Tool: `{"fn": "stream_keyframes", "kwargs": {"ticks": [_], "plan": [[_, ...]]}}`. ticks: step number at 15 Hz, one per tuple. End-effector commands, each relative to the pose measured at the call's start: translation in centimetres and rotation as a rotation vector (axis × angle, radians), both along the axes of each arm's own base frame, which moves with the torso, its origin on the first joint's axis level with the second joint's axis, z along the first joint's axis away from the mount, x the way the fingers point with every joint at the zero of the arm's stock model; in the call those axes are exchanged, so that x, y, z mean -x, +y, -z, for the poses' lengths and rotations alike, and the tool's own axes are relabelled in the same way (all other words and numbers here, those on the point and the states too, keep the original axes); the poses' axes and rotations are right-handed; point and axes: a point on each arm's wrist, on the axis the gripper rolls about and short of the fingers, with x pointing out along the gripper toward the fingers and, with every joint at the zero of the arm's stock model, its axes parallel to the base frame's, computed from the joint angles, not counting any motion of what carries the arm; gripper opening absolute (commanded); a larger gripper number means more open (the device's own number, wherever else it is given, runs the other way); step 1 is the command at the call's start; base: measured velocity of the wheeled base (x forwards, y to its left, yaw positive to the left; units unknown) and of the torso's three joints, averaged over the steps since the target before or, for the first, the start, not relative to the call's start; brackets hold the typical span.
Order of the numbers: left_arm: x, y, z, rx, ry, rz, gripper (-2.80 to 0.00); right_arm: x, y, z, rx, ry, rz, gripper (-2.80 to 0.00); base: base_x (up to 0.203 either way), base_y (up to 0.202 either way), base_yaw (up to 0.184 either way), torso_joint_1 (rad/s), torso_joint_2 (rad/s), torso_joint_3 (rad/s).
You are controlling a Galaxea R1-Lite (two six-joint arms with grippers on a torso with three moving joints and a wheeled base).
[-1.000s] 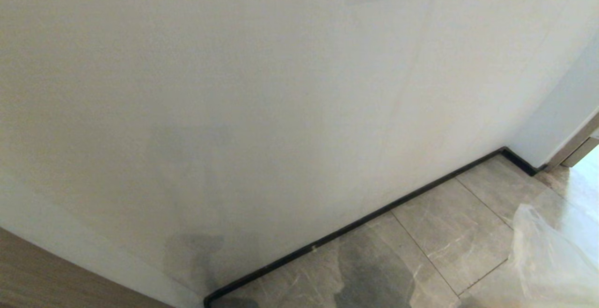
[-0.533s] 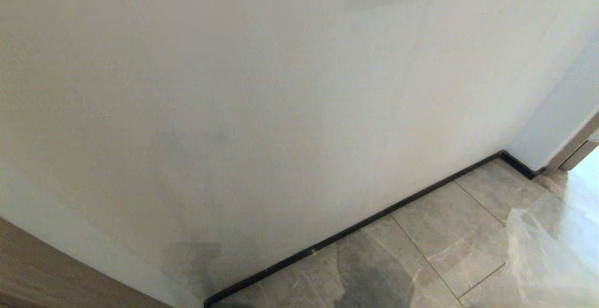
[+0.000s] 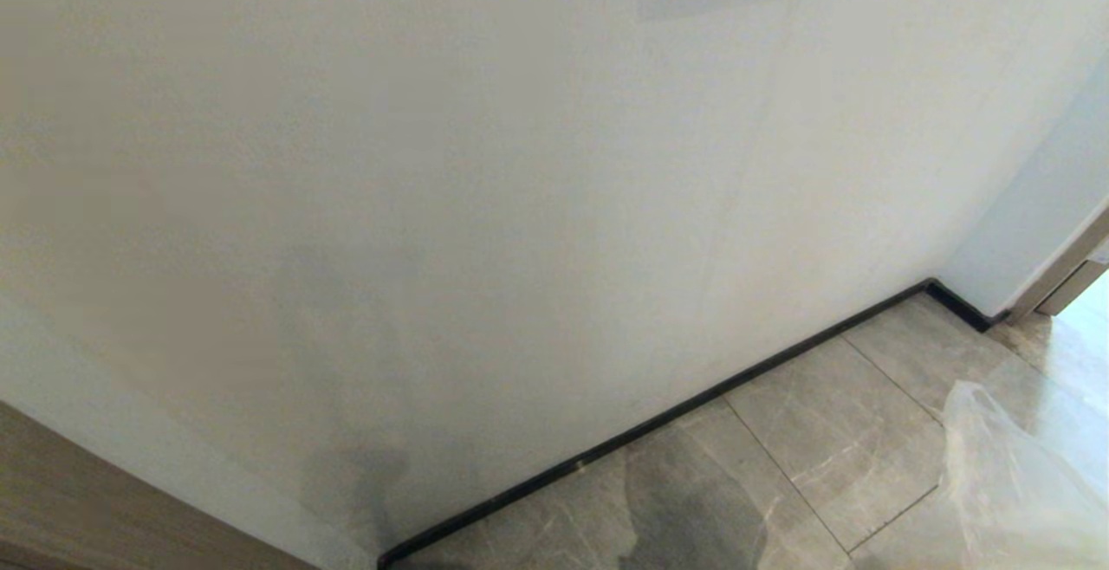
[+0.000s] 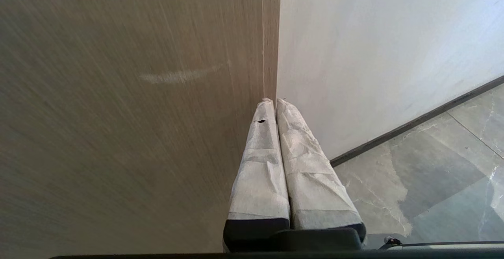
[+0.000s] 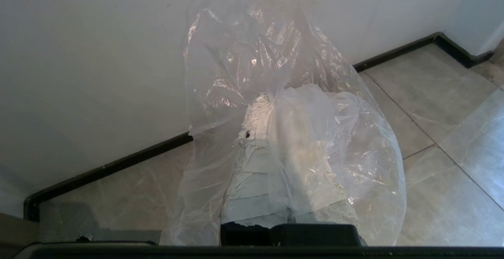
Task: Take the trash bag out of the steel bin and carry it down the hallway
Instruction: Put the trash bag at the door
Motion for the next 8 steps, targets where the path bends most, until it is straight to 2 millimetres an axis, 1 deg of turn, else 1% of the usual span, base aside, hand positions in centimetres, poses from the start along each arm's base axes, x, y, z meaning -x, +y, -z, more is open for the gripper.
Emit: {"fn": "stream_keyframes", "kwargs": {"ticks": [1,4,5,7,8], "plan": [[0.0,0.0,0.0,0.0,0.0,0.0,-2.8,0.4,0.0,-1.3,0.0,-0.024,-0.005,-2.8,0.0,0.0,0.0,0.0,0.0,0.0],[0.0,0.0,0.0,0.0,0.0,0.0,-2.8,2.0,0.0,-5.2,0.001,-0.008,-0.016,-2.8,0.0,0.0,0.0,0.0,0.0,0.0],[0.0,0.0,0.0,0.0,0.0,0.0,-2.8,2.1,0.1,-6.6,-0.001,0.033,-0.043,-2.8,0.0,0.0,0.0,0.0,0.0,0.0],[0.0,0.0,0.0,0.0,0.0,0.0,-2.8,0.7,0.2,-9.4,-0.008,0.151,-0.092,-2.8,0.0,0.0,0.0,0.0,0.0,0.0],[0.0,0.0,0.0,0.0,0.0,0.0,-2.8,-0.7,0.2,-10.7,-0.012,0.224,-0.105,-2.8,0.0,0.0,0.0,0.0,0.0,0.0]]}}
